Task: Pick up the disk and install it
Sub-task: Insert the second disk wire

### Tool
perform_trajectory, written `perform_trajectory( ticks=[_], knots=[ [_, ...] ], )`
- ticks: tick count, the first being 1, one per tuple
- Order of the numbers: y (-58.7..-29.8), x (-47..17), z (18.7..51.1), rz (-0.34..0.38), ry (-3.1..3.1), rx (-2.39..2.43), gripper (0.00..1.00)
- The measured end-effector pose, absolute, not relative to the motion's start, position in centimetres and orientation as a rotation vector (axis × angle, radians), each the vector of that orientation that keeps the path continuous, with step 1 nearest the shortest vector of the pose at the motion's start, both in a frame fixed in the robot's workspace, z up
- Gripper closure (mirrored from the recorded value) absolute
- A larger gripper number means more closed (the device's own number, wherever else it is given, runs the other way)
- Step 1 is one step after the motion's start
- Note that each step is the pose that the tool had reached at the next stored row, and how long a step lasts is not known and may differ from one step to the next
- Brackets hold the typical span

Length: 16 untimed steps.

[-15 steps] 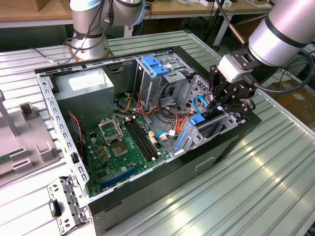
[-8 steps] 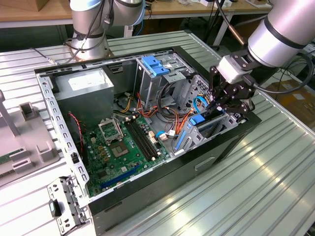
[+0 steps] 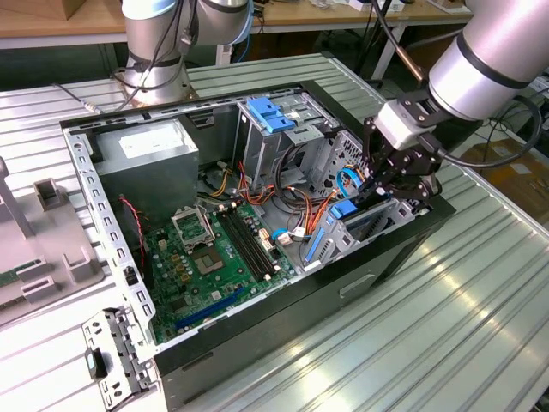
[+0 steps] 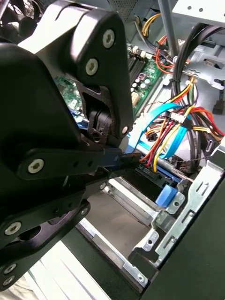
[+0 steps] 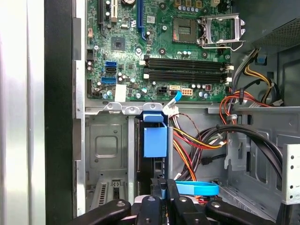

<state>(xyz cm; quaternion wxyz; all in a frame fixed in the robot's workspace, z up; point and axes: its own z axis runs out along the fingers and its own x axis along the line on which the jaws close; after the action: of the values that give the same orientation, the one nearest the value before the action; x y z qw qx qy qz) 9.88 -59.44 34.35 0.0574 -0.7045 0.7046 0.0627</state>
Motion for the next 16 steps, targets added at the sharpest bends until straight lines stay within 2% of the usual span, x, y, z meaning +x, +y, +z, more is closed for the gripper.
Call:
perform_trajectory(
  ticks=[7, 9, 16],
  knots=[
    [-59.45, 9.93, 34.35, 0.19, 2.136, -2.136, 0.84],
    [-59.45, 9.93, 34.35, 0.19, 2.136, -2.136, 0.7],
    [-59.37, 9.95, 35.11, 0.192, 2.135, -2.135, 0.7]
  ],
)
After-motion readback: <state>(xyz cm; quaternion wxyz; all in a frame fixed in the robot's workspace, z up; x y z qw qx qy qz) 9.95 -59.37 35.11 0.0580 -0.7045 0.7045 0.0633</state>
